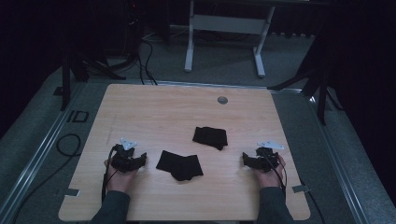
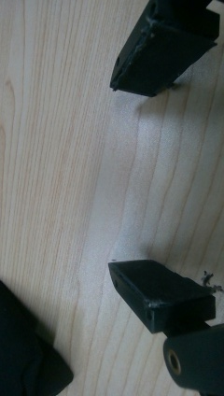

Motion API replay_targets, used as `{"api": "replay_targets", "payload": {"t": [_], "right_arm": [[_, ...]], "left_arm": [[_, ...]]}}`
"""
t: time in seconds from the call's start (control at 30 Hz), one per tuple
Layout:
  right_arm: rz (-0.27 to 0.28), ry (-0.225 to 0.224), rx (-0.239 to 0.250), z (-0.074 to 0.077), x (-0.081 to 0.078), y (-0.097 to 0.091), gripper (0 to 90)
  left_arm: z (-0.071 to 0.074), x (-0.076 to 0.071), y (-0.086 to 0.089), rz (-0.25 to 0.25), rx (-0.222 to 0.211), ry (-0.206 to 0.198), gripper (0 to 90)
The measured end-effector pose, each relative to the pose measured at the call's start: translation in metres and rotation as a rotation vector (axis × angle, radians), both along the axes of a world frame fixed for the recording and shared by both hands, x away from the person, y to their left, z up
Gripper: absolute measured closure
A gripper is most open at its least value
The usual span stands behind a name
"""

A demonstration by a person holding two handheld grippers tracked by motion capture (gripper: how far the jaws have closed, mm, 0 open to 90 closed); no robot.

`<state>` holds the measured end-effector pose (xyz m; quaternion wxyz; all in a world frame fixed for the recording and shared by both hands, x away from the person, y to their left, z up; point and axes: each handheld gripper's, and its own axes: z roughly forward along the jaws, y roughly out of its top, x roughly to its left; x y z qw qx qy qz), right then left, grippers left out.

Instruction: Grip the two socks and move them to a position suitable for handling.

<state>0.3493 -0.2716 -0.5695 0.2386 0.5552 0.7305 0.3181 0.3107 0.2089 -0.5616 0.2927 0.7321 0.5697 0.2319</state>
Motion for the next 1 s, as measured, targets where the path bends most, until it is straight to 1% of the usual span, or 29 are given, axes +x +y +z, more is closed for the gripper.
{"api": "replay_targets", "payload": {"t": [0.43,0.5,0.53,0.63,0.7,0.73,0.83,0.9,0.93,0.97,1.0], "right_arm": [[-0.013,-0.004,0.001,0.0,-0.001,0.002,14.3],[-0.003,0.001,-0.001,0.0,-0.002,0.003,13.0],[0.01,0.018,-0.007,0.002,-0.003,0.004,13.2],[0.013,0.027,-0.009,0.003,-0.003,0.006,13.5],[0.016,0.032,-0.011,0.003,-0.004,0.007,14.5],[0.031,0.035,-0.013,0.004,-0.004,0.008,16.3],[0.031,0.041,-0.014,0.005,-0.005,0.008,16.4],[0.033,0.049,-0.017,0.006,-0.005,0.009,18.0],[0.037,0.053,-0.02,0.007,-0.005,0.01,21.2],[0.037,0.053,-0.02,0.007,-0.005,0.01,21.2],[0.043,0.055,-0.021,0.007,-0.006,0.011,23.4]], "left_arm": [[0.0,0.001,0.0,0.002,-0.001,0.004,40.6],[0.0,0.001,0.0,0.002,-0.001,0.004,40.6],[0.001,0.001,0.0,0.001,-0.001,0.005,40.6],[0.001,0.001,0.0,0.0,0.0,0.006,40.6],[0.001,0.001,0.0,-0.002,-0.001,0.007,40.6],[0.001,0.001,0.0,-0.002,-0.001,0.006,40.6],[0.001,0.001,0.0,-0.002,-0.001,0.007,40.6],[0.001,0.001,0.0,-0.002,0.0,0.008,40.6],[0.001,0.0,0.0,-0.002,0.0,0.008,40.6],[0.001,0.0,0.0,-0.002,0.0,0.008,40.6],[0.001,0.0,-0.001,-0.002,0.0,0.009,40.6]]}}
